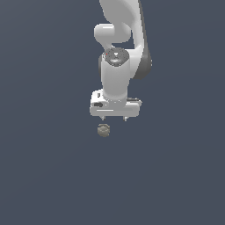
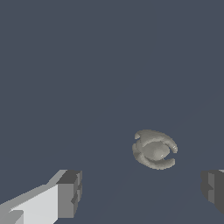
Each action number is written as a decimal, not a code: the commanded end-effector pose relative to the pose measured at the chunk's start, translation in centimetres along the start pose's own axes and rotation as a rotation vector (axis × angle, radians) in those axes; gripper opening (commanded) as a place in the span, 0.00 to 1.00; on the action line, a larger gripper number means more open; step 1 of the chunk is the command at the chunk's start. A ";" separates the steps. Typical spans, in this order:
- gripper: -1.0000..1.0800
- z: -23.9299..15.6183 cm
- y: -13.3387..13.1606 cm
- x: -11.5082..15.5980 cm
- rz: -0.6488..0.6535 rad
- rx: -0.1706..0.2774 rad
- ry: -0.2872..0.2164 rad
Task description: Pick up the object and move it to a goal position.
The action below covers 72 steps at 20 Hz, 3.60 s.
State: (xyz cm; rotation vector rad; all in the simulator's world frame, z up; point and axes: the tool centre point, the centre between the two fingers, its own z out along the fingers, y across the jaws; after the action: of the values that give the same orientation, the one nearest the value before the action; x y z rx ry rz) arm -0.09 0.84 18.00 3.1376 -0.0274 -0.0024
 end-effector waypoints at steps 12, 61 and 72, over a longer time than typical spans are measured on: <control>0.96 -0.4 3.0 -1.0 0.053 -0.006 -0.024; 0.00 14.1 5.7 -2.2 0.191 0.004 0.001; 0.00 14.0 5.5 -2.4 0.191 0.004 0.001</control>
State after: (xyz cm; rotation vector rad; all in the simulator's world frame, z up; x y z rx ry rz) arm -2.50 -4.80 4.04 3.1243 -0.3280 -0.0003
